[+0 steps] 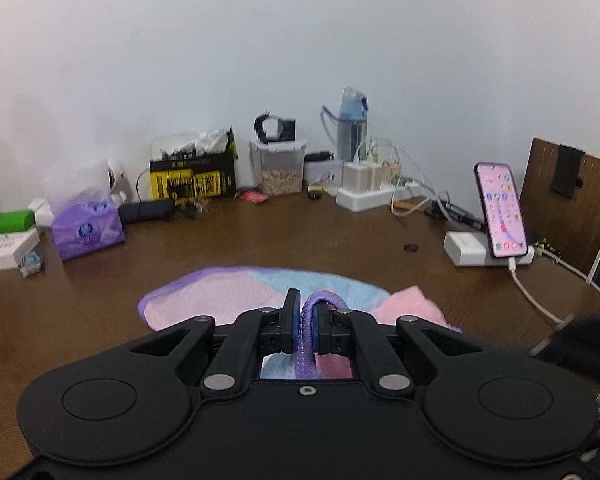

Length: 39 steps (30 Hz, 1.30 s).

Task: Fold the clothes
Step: 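Lift the garment by its purple trim with both grippers and stretch it apart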

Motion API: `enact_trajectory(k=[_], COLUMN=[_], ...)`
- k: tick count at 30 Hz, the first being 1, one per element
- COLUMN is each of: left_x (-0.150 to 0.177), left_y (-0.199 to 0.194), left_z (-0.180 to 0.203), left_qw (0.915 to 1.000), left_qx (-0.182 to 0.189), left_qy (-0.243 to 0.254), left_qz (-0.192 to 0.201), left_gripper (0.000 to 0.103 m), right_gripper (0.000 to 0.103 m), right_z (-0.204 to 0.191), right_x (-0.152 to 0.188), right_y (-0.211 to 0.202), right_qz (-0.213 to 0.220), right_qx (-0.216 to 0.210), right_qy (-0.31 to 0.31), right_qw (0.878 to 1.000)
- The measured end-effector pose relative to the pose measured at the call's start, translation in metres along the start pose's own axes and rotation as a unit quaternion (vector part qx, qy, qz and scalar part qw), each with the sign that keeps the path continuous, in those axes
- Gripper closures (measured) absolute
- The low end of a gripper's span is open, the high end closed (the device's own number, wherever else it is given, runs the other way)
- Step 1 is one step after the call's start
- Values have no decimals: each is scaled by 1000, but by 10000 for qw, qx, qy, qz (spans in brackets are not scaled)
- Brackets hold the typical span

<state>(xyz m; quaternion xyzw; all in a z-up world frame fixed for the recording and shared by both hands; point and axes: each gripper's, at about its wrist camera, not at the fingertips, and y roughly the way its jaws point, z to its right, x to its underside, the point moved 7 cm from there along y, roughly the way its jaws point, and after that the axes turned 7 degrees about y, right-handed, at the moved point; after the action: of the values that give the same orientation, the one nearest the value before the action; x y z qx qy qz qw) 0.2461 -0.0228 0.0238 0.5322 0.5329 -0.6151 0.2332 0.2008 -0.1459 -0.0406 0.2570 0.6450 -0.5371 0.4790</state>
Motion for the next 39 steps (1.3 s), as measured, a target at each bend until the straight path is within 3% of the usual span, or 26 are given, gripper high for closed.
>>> enact_trajectory(k=[5, 8, 9, 16, 20, 23, 25, 28, 32, 35, 37, 39], left_x=[-6, -4, -3, 9, 16, 10, 5, 2, 5, -4, -18, -34], left_y=[-9, -6, -5, -6, -9, -15, -21, -29, -32, -41, -47, -51], left_z=[4, 5, 5, 15, 24, 22, 16, 14, 18, 18, 9, 0], left_qw=[9999, 9999, 9999, 9994, 9987, 9983, 9978, 9975, 9969, 9957, 9969, 9973], left_qx=[6, -58, -76, -50, -43, -157, -247, -300, -314, -212, 27, 173], left_qy=[90, 59, 56, 350, 506, 562, 597, 615, 705, 833, 600, 432], left_qz=[97, 59, 48, 29, -32, 64, 146, 201, 144, 347, 505, 560], left_gripper=[97, 97, 97, 97, 97, 97, 96, 96, 96, 96, 96, 96], right_gripper=[62, 94, 97, 97, 97, 97, 97, 98, 98, 98, 98, 98], right_z=[-7, 2, 4, 39, 63, 62, 51, 47, 64, 68, 74, 77], right_x=[9, 15, 16, -4, -21, -18, -6, 1, -8, -22, -34, -57], right_y=[31, 36, 34, -23, -60, -70, -73, -78, -90, -104, -104, -104], right_qz=[-176, -258, -257, 389, 590, 263, -159, -217, 224, 459, 611, 885], right_qx=[194, 262, 275, 936, 263, -450, -1218, -1495, -899, -796, -135, 259], right_qy=[-116, 9, 47, 87, 638, 603, 455, 561, 734, 599, 244, -75], right_qw=[9996, 9993, 9993, 9948, 9959, 9968, 9914, 9869, 9930, 9940, 9977, 9957])
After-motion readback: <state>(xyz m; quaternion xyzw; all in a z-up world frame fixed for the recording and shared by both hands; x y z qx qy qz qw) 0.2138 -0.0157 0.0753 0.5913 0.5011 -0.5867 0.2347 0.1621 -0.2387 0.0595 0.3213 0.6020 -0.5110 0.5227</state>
